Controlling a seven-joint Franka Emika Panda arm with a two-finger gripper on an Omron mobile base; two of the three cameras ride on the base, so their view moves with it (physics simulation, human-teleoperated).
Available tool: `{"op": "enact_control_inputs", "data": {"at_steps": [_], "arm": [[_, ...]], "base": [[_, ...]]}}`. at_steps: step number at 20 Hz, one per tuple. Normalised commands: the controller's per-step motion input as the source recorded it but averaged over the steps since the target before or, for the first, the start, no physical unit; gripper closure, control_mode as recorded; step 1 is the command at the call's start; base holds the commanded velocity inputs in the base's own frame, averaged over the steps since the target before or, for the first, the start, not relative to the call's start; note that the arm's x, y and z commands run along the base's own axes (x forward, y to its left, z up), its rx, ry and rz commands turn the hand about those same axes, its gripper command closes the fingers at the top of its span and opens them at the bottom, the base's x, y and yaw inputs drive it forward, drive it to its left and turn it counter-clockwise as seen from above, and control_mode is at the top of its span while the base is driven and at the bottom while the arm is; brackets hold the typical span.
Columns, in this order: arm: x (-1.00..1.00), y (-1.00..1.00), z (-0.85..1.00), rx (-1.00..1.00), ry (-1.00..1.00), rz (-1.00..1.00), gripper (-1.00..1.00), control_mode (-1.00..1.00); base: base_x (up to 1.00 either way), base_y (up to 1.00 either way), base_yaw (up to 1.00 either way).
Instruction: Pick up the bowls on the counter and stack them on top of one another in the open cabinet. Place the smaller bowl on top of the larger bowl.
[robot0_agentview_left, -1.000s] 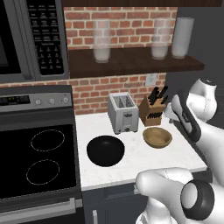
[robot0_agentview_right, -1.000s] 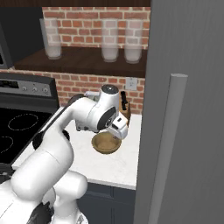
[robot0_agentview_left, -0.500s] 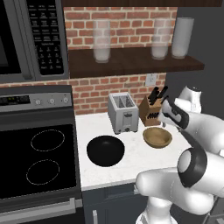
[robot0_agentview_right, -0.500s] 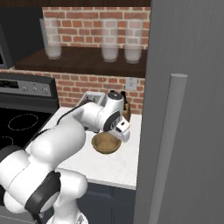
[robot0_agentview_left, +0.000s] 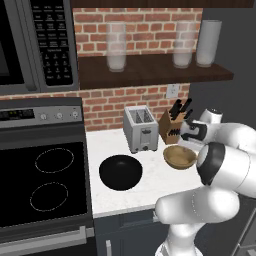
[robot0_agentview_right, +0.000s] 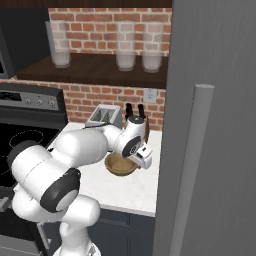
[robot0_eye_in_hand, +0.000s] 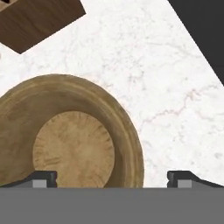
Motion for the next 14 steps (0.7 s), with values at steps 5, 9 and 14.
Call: {"op": "enact_control_inputs", "data": {"at_steps": [5,9,14], "arm": [[0.26,-0.01,-0.32,0.0,0.04,0.0,-1.0,-1.0],[0.11,-0.01,-0.28,0.0,0.03,0.0,-1.0,-1.0],[0.06,0.0,-0.31,0.0,0.01,0.0,-1.0,-1.0]], "base": [[0.0,0.0,0.0],[0.0,0.0,0.0],[0.0,0.0,0.0]]}}
